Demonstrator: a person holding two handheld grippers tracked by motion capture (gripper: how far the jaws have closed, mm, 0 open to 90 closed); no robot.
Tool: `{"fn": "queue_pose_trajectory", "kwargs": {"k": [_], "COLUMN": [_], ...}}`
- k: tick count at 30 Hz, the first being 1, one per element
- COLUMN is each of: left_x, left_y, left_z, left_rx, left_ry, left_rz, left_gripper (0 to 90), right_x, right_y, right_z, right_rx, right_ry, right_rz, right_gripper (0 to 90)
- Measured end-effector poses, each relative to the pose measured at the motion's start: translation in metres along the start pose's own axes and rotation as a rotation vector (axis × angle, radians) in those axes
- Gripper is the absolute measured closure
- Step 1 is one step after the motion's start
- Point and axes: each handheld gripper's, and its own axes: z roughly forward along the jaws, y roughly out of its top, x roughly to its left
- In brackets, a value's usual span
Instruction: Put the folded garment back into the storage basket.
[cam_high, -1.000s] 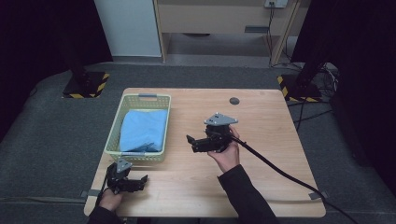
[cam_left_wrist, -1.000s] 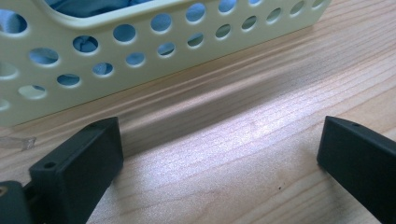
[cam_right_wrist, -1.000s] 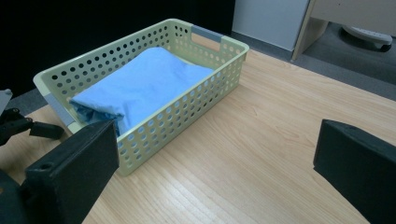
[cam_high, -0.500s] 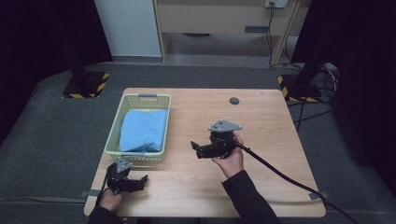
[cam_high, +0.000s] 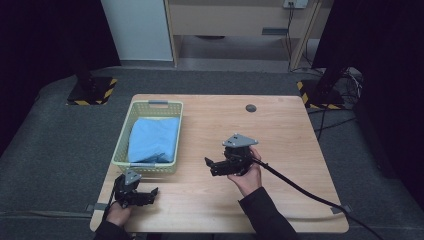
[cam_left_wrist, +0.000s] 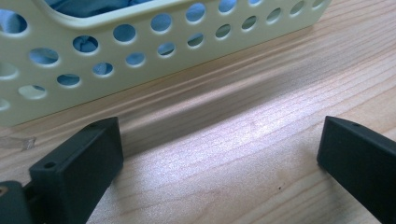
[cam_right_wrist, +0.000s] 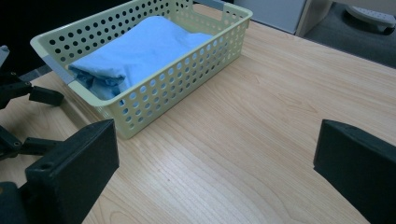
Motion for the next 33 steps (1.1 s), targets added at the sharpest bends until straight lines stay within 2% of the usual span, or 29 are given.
{"fn": "queue_pose_trajectory", "kwargs": {"k": [3,6,9,21,33], "left_x": [0.0,0.0,0.0,0.0,0.0], "left_y": [0.0,0.0,0.0,0.0,0.0], "left_z": [0.0,0.0,0.0,0.0,0.0], "left_rx": [0.0,0.0,0.0,0.0,0.0], "left_ry": [0.0,0.0,0.0,0.0,0.0], "left_rz": [0.0,0.0,0.0,0.0,0.0], "left_gripper": [0.0,0.0,0.0,0.0,0.0], "right_x": [0.001,-0.004,-0.008,-0.017,-0.02], "right_y": [-0.001,-0.006,-0.009,-0.019,-0.033], "right_z": [0.0,-0.002,-0.003,-0.012,-0.021], "right_rx": [0.005,0.004,0.008,-0.024,-0.025], "right_ry": [-0.005,-0.003,-0.006,-0.012,-0.008], "right_rz": [-0.003,0.032,0.044,0.057,0.08], "right_gripper": [0.2,0.3,0.3,0.3,0.3]}}
